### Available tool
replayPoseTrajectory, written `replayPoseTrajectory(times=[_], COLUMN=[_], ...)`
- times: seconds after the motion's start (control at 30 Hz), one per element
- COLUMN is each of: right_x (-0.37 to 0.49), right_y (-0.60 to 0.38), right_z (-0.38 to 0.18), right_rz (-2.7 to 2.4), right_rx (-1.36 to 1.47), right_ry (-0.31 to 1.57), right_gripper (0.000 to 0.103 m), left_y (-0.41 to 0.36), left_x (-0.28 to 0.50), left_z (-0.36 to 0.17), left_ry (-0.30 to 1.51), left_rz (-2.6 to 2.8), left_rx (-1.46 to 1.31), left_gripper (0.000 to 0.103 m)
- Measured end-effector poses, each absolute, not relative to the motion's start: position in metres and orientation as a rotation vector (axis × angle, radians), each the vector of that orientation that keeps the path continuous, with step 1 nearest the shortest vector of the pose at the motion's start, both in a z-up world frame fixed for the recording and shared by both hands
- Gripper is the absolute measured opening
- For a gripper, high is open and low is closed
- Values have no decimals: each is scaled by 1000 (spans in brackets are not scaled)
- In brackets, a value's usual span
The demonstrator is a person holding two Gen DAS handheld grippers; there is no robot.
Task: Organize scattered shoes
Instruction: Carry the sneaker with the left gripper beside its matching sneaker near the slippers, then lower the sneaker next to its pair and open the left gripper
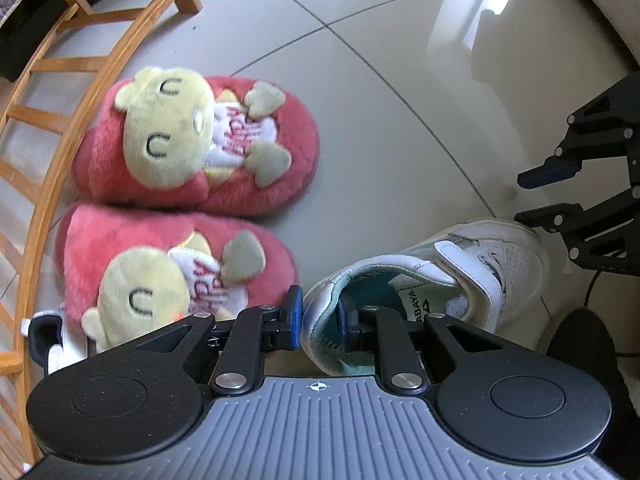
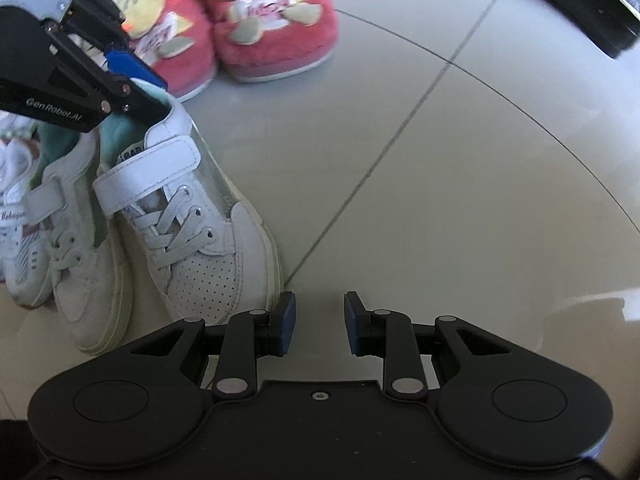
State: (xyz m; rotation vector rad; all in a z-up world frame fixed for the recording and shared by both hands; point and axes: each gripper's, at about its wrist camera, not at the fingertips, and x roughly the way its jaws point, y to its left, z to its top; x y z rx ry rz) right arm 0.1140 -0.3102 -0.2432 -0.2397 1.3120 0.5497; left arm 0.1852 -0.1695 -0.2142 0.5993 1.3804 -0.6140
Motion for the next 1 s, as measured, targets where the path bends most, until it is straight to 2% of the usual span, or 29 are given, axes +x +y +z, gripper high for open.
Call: replayPoseTrajectory(times=[0.17, 0.27, 0.4, 0.47, 0.83, 1.0], right_x=[118, 113, 109, 113, 116, 117], right_y=[-289, -275, -269, -269, -263, -259], right_z=[-247, -245, -245, -247, -251, -255], right_rz=[590, 629, 655, 654, 654, 649], right_rx=[-280, -331, -366, -343, -348, -349], right_ry=[1313, 1307, 1289, 1302, 1310, 1309], right_gripper=[29, 24, 22, 22, 17, 16], left_y=[-168, -169, -159, -150, -117, -104], left_x=[182, 180, 181, 182, 161, 143], left_z=[-215, -216, -206, -197, -176, -169], left_ry=[1378, 1375, 1374, 1377, 1346, 1339], left_rz=[-608, -604, -614, -614, -601, -595], left_rx=[604, 617, 547, 487, 437, 501], left_gripper=[19, 22, 23, 26, 28, 27])
